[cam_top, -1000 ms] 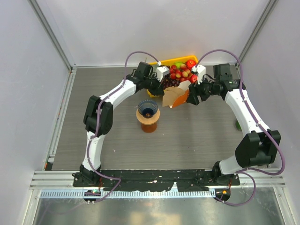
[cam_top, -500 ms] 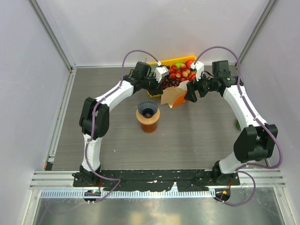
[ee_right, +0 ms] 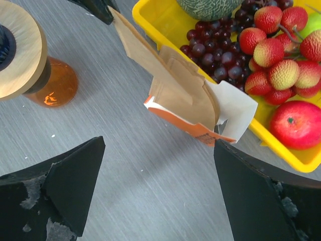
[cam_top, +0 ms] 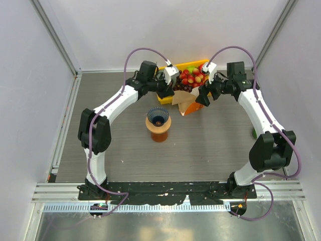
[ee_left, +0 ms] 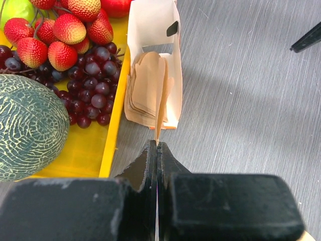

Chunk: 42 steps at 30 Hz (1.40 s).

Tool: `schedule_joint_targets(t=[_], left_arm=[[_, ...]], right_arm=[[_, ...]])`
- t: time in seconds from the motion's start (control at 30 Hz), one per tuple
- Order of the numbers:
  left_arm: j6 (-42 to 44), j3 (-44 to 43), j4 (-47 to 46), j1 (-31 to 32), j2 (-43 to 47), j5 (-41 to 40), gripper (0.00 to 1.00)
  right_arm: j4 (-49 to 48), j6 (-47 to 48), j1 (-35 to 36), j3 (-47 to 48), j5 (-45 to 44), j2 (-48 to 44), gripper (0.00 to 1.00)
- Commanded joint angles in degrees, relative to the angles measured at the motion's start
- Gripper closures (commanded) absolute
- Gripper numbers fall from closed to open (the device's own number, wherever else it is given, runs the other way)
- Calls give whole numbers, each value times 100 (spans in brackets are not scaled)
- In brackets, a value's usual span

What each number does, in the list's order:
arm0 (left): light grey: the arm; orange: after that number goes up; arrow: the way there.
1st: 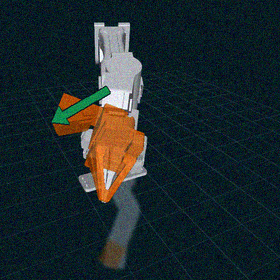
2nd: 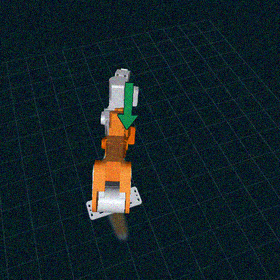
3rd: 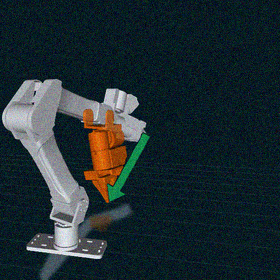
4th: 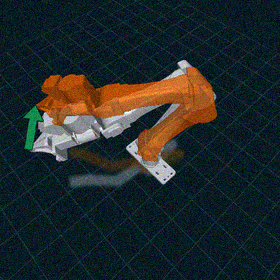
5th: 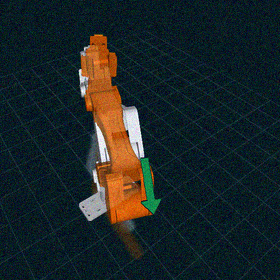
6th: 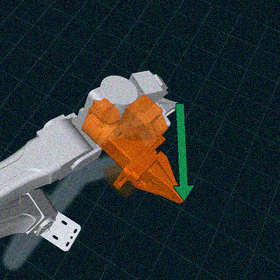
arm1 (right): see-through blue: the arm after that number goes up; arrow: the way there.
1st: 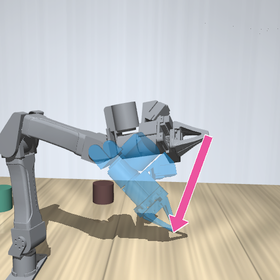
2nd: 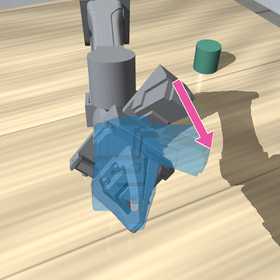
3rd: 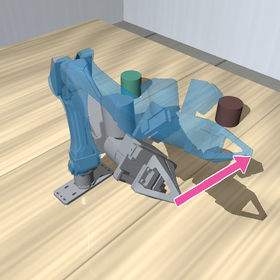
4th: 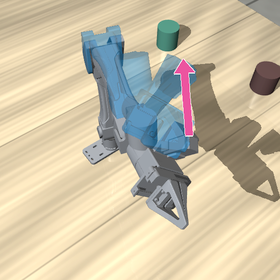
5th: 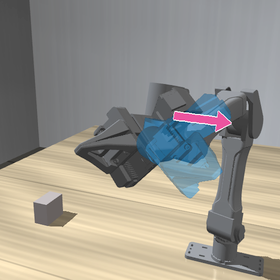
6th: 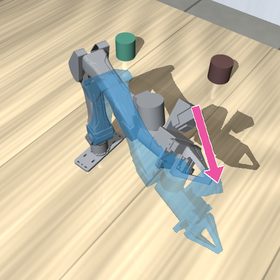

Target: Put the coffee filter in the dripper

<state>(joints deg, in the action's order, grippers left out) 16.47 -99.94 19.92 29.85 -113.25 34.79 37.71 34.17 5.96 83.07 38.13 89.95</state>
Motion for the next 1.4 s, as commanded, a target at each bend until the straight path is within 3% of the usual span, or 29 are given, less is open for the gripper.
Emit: schedule_joint_targets(t=[0.0, 0.33, 0.53, 0.7, 1.03, 1.13, 1.17, 1.33, 1.37], left_arm=[[172, -86, -77, -40, 260, 169, 100], [251, -122, -6, -40, 365, 318, 100], [260, -78, -41, -40, 409, 371, 100], [278, -104, -41, -40, 374, 380, 100], [164, -227, -146, -67, 225, 362, 100], [111, -271, -147, -75, 163, 345, 100], [93, -280, -147, -75, 154, 336, 100], [-3, -315, -138, -110, 119, 231, 100], [-12, -333, -129, -119, 128, 222, 95]], right_arm=[[-572, 335, 72, 227, 343, 268, 3], [-809, 1082, 485, 315, 248, 699, 0], [-1029, 1118, 635, 368, 186, 962, 20], [-1082, 1170, 644, 570, 98, 1252, 25], [-845, 1390, 635, 676, 195, 1446, 74], [-818, 1408, 635, 667, 239, 1446, 84], [-783, 1425, 644, 667, 248, 1437, 92], [-766, 1469, 617, 649, 283, 1385, 95], [-766, 1469, 609, 658, 283, 1385, 95]])
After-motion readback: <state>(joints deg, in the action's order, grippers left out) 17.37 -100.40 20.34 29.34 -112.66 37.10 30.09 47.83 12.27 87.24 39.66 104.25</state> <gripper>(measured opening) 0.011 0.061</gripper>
